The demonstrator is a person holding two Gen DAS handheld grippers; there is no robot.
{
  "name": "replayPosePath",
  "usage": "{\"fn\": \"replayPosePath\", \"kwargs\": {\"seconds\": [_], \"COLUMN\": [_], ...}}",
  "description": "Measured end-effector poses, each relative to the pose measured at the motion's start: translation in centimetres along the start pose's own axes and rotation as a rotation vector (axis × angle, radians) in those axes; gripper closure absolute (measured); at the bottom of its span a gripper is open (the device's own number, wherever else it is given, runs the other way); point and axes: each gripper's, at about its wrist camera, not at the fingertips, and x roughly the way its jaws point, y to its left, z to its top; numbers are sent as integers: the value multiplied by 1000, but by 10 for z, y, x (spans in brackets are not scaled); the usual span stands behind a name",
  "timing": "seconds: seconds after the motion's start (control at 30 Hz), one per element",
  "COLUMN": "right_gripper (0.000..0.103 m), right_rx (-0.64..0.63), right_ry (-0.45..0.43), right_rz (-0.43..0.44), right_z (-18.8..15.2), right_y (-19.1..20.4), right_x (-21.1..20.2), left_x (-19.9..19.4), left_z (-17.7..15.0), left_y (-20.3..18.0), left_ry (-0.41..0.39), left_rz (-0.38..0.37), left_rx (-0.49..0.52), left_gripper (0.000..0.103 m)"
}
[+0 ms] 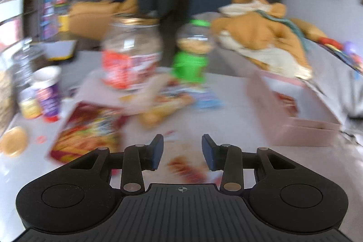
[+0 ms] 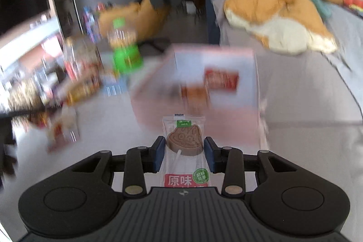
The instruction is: Organize snacks
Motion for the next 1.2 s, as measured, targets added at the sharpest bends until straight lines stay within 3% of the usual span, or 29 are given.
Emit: {"fn": "replayPosePath", "kwargs": {"seconds": [0.1,0.17,0.2,0.27,0.4,0.53,0.67,0.8,0.87,0.97,1.0,1.07,1.13,1.2], "right_gripper": [60,30,27,28,27,27,27,23,22,28,28,38,49,53], "right_rx": [-4,-14,-12,-4,24,-14,-39,-3,54,55,24,-51,-95,-124], "right_ry": [-61,-87,-76,-57,27,108,105,59,42,150,149,151,177,207], "right_rz": [1,25,-12,-92,48,135,123,127,106,62,52,48,86,132], "right_z": [55,90,101,115,110,105,110,120,121,121,119,116,112,103], "right_y": [3,3,4,10,43,101,146,160,160,164,166,171,172,169], "right_x": [7,23,33,52,82,130,180,232,261,299,301,291,276,259], "left_x": [-6,-11,-13,-14,0,13,19,24,32,38,38,38,37,37], "left_z": [-4,-8,-11,-17,-12,21,31,8,3,3,2,2,1,0], "left_y": [26,36,40,46,51,50,63,72,75,78,80,83,83,81], "left_ry": [-5,-15,-20,-28,-43,-129,-154,-220,-206,-180,-179,-176,-175,-177], "left_rz": [43,41,32,22,10,-17,-52,-50,-66,-70,-74,-95,-105,-107], "left_rx": [-63,-94,-102,-113,-135,-81,-131,-189,-200,-182,-192,-213,-217,-209], "left_gripper": [61,61,61,61,61,61,61,61,61,61,61,61,61,61]}}
